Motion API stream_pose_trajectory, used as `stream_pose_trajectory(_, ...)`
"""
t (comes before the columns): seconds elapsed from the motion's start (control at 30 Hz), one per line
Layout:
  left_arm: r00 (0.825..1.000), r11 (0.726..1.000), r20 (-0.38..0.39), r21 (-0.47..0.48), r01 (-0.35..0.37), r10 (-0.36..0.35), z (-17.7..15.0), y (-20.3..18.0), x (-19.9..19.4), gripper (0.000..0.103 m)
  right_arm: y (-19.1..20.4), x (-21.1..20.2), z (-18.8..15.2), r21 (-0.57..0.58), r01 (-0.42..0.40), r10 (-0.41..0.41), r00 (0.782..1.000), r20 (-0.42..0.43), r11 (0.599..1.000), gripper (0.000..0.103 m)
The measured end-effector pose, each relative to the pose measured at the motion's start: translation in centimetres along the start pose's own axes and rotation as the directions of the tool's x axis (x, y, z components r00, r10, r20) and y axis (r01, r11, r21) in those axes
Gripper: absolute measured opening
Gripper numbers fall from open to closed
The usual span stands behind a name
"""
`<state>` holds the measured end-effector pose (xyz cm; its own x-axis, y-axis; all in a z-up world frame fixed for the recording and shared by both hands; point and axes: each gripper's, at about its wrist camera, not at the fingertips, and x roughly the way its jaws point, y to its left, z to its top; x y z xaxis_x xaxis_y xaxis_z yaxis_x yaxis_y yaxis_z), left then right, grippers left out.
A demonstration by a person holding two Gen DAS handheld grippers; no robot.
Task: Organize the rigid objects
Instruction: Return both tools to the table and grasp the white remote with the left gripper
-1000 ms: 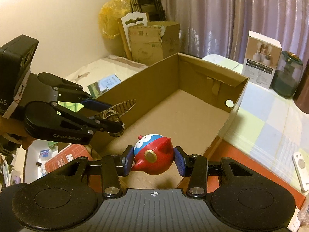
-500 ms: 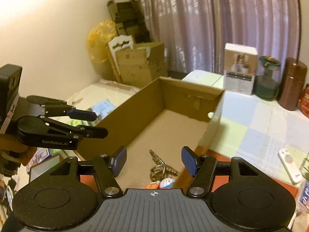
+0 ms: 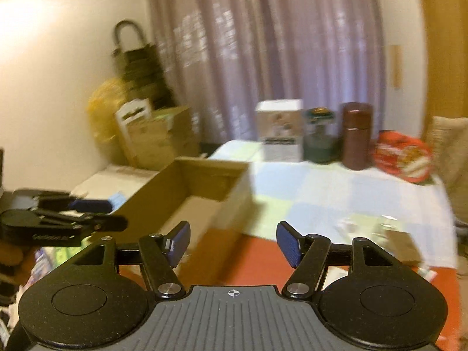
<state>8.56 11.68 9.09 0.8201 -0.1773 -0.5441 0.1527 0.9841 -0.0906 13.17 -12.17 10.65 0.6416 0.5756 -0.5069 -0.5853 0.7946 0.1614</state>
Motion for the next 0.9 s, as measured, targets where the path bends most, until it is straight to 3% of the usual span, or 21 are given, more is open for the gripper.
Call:
stream_pose_trajectory(0.23, 0.996, 0.996, 0.017, 0.007, 0.091, -0.091, 0.1, -6.1, 0.9, 0.044, -6.2, -6.0, -1.7, 0.11, 0.177, -0.184, 0.981, 0.062, 0.978, 0.067)
stream_pose_trajectory(0.4, 0.993, 0.993, 0.01, 0.012, 0.121, -0.121, -1.0, -10.0, 2.9, 0.044, -9.4, -8.1, -4.9, 0.162, 0.265, -0.277, 0.959, 0.057, 0.95, 0.07)
stream_pose_trajectory(0.57, 0.991, 0.991, -0.038, 0.03, 0.132, -0.131, -3.3, -12.9, 6.0, 0.044, -12.2, -8.2, -8.3, 0.214, 0.301, -0.309, 0.951, 0.006, 0.929, 0.071)
stream_pose_trajectory(0.9, 0.987, 0.99, -0.102, 0.063, 0.127, -0.121, -7.2, -16.7, 13.1, 0.048, -16.0, -6.3, -11.8, 0.262, 0.335, -0.341, 0.94, -0.023, 0.905, 0.071)
